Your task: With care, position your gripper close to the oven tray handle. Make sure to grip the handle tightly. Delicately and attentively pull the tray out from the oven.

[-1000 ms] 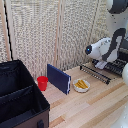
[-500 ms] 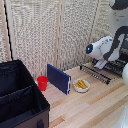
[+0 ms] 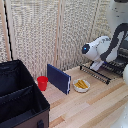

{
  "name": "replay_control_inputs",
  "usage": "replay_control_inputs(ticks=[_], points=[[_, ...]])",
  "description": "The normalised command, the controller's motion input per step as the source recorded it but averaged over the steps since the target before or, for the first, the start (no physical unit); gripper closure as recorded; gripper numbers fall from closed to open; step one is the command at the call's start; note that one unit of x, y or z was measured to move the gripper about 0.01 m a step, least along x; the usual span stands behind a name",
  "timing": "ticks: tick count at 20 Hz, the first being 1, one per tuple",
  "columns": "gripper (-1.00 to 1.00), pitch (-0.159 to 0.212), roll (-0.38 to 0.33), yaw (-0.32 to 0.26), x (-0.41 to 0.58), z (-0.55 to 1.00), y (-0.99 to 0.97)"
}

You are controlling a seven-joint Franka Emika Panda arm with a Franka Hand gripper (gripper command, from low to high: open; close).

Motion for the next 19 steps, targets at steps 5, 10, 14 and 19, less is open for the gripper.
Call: replay_control_inputs(ticks=[5, 10, 14, 19], points=[[1.0, 0.011, 0.051, 0.129, 0.105, 0.03, 0.53], [-1.0, 0.03, 0.09, 0.128, 0.137, 0.13, 0.28], [-1.0, 0.003, 0.118, 0.104, 0.159, 0.62, 0.0], [-1.0, 0.047, 0.087, -0.072, 0.186, 0.73, 0.0]])
